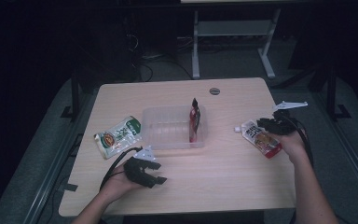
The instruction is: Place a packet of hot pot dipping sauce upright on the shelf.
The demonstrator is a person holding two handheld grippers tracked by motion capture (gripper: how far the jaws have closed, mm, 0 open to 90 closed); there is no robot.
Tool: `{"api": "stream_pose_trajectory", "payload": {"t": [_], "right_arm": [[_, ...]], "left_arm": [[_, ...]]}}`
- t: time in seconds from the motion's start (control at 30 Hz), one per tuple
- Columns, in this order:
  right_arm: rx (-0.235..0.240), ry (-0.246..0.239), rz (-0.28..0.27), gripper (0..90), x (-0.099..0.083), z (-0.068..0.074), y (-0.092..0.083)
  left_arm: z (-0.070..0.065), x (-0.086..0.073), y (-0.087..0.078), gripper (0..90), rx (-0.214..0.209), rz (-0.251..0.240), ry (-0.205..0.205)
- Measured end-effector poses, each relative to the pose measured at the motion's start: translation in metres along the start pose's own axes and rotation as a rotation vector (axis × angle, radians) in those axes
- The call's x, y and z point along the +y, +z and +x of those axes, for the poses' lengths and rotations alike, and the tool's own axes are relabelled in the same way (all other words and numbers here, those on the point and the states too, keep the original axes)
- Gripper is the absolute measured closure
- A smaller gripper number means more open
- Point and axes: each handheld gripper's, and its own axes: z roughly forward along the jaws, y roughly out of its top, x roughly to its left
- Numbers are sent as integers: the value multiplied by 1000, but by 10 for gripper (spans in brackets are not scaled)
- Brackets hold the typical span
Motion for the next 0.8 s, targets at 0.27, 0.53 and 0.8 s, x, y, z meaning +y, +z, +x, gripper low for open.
{"api": "stream_pose_trajectory", "payload": {"t": [0.27,0.53,0.8], "right_arm": [[-54,-26,72,900,-15,-12,9],[-93,-79,138,900,-24,-13,22],[-37,-97,165,900,-25,-9,26]], "left_arm": [[-1,0,1,377,-1,2,-4],[-1,0,2,377,-1,6,4],[-2,0,3,377,-5,10,0]]}}
